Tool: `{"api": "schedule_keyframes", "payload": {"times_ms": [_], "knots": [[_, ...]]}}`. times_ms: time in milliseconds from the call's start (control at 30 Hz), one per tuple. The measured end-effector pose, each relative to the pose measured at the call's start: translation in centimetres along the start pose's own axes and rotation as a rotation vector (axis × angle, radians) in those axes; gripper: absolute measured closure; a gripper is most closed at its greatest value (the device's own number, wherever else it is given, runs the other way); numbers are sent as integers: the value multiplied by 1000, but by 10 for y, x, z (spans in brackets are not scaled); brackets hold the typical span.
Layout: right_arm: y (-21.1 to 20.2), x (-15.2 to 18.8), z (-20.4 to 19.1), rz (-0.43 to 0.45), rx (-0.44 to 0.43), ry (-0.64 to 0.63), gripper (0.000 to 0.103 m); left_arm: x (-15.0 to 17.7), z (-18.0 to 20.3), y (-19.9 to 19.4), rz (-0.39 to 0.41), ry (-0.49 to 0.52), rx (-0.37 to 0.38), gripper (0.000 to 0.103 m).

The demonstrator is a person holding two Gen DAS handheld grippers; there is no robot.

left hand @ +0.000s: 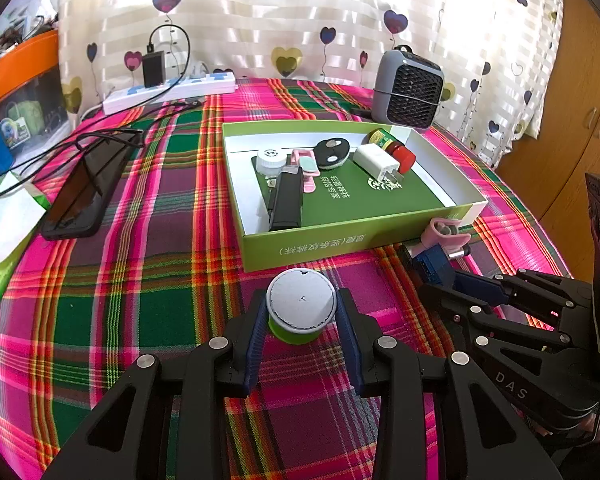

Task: Organize rigid objects
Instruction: 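Lift the white grip with the left tool while the right tool reaches for the blue USB stick, then close the right tool on the blue USB stick while the left tool holds the grip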

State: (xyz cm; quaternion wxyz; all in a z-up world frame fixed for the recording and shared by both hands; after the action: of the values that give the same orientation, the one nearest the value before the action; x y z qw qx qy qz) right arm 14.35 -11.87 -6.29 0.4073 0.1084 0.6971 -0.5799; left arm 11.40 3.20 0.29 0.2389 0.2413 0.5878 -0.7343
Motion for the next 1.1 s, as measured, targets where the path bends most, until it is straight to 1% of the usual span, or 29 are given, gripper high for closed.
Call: {"api": "schedule_keyframes", "payload": {"times_ms": [700,1100], "knots": [[-2,1,-4,4,-20,-12,80,0,1,0,-1,4,-1,70],[-10,1,-6,31,-24,-23,80,-3,4,-10,18,19,-4,70]]}}
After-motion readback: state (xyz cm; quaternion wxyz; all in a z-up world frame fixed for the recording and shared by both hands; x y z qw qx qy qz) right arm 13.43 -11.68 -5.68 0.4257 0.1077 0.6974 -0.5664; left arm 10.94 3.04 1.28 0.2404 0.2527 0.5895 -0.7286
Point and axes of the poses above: each gripper's, at about its wrist camera, not at the fingertips, and y roughly the way its jaws point, z to its right, x to its underside, the point moved 2 cm from there along y, roughly the way its jaws point, and after that the axes turned 6 degrees about -y, right-handed, at the moved point
